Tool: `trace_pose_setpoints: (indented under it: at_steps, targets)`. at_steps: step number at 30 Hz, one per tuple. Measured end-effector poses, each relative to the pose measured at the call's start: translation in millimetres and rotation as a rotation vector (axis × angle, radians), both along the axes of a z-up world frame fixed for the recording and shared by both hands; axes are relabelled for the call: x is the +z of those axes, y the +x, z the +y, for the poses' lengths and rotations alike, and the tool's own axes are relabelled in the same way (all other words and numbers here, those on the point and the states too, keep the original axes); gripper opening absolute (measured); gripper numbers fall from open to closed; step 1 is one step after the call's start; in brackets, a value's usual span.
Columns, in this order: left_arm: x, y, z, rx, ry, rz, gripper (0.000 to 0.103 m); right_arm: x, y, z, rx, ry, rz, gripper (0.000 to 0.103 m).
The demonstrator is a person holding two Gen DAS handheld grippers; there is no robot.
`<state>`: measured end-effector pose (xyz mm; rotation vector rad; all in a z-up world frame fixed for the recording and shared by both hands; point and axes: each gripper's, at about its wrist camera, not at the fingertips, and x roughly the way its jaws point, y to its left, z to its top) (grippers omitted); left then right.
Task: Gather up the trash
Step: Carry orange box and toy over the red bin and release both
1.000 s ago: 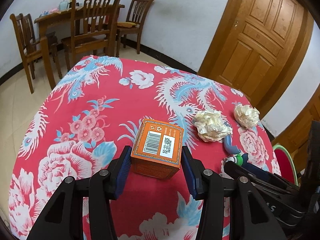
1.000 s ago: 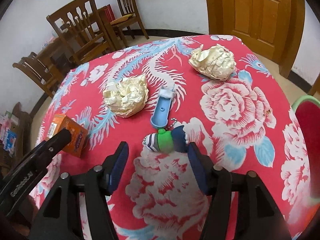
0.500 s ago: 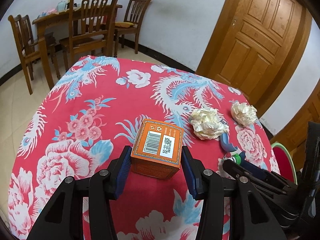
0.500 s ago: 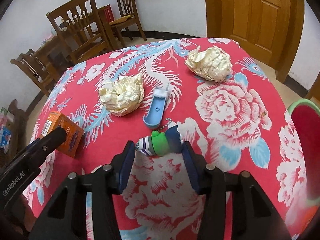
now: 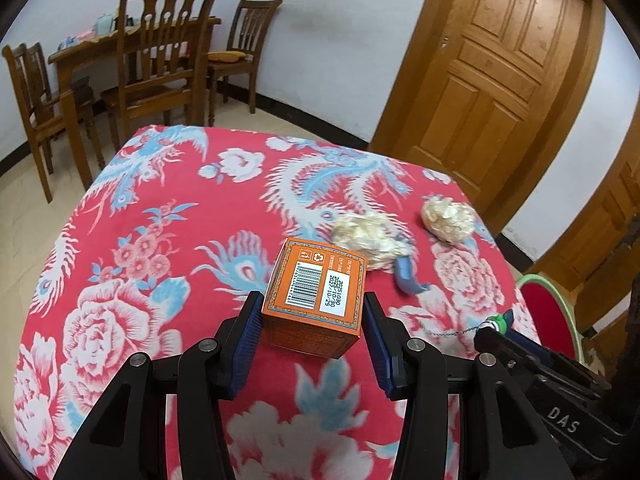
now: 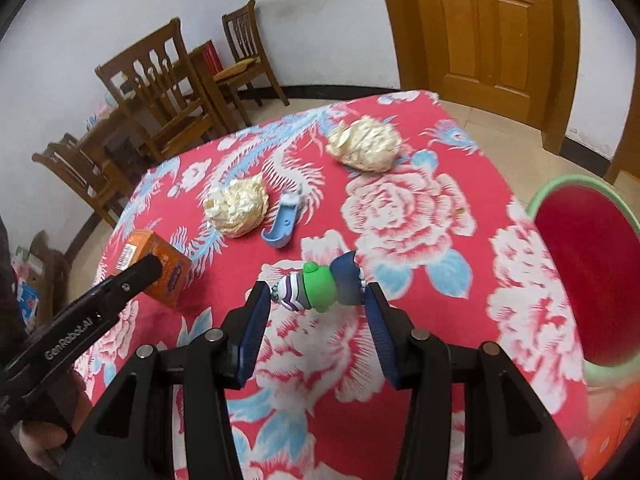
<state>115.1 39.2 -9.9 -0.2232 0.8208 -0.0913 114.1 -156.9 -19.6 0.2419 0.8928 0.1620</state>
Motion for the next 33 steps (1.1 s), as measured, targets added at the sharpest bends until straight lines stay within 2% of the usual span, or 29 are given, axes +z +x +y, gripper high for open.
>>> trace_pose_setpoints:
  at_steps: [18, 33]
  targets:
    - [18, -9, -82, -0.208, -0.028, 0.000, 0.050, 27, -54, -97, -0.217, 0.049, -0.073, 0.051]
    - [30, -7, -167, -0.384, -0.001, -0.015, 0.050, 28, -82, -178, -0.404, 0.070, -0.100, 0.051]
